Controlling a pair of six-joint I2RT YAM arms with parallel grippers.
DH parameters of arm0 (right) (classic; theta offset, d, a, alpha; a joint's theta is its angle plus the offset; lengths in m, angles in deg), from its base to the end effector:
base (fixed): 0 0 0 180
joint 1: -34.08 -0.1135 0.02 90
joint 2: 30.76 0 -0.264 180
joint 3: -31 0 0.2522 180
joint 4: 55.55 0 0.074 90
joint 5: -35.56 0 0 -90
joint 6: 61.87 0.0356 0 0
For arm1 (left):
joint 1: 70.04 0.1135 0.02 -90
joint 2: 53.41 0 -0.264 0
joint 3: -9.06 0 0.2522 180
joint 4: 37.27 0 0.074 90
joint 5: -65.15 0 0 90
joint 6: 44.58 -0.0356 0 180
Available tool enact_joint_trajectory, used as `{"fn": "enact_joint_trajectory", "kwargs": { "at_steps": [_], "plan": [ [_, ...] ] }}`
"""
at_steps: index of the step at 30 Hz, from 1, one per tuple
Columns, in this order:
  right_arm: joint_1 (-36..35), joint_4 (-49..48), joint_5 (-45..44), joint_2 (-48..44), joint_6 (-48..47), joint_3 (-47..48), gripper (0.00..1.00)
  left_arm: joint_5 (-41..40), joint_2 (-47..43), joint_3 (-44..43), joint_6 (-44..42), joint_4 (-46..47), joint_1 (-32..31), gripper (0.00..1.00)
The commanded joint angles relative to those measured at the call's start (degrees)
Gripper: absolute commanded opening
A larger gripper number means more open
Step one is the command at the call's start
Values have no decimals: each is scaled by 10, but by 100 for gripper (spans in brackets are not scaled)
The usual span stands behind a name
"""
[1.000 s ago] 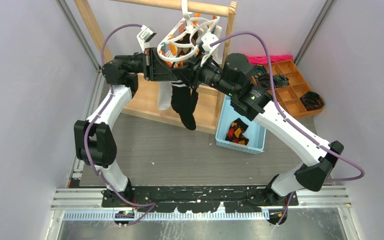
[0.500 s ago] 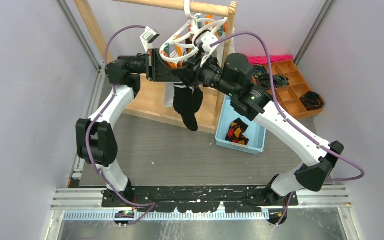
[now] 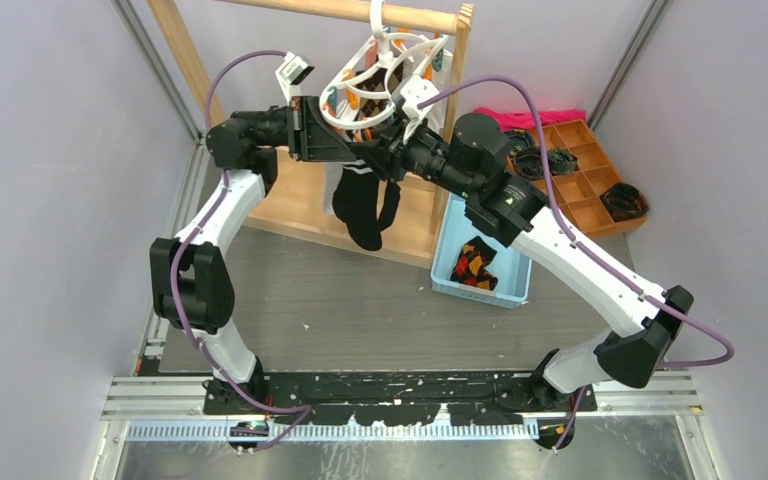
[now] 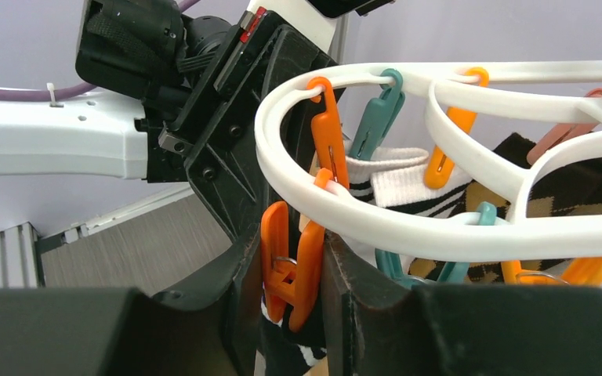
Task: Clip the socks to the hanger
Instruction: Clamp the sock onto the hanger.
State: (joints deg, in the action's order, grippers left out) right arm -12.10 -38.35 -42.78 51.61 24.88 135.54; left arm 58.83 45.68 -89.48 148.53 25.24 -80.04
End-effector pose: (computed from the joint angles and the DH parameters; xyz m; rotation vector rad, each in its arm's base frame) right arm 0.2212 0.2409 0.4798 -0.7908 1.3125 0.7525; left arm 0.3391 -0.0957 0.4405 0.8490 1.6060 -1.8716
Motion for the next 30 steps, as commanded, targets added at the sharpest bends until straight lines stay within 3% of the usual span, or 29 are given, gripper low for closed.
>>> {"fn": "enact_joint_trajectory", "kwargs": {
  "at_steps": [1, 11, 20, 30],
  "plan": [
    [-11, 7, 51, -26, -19, -14, 9, -26, -33, -6, 5, 27, 4, 0],
    [-11, -69, 35, -15, 16, -22, 10, -39, -42, 37, 4, 28, -20, 0],
    [17, -50, 45, -9, 103, 13, 10, -42, -60, 62, -8, 28, -20, 0],
    [17, -39, 62, -24, 59, -17, 9, -56, -59, 52, -2, 27, -20, 0]
  ]
}}
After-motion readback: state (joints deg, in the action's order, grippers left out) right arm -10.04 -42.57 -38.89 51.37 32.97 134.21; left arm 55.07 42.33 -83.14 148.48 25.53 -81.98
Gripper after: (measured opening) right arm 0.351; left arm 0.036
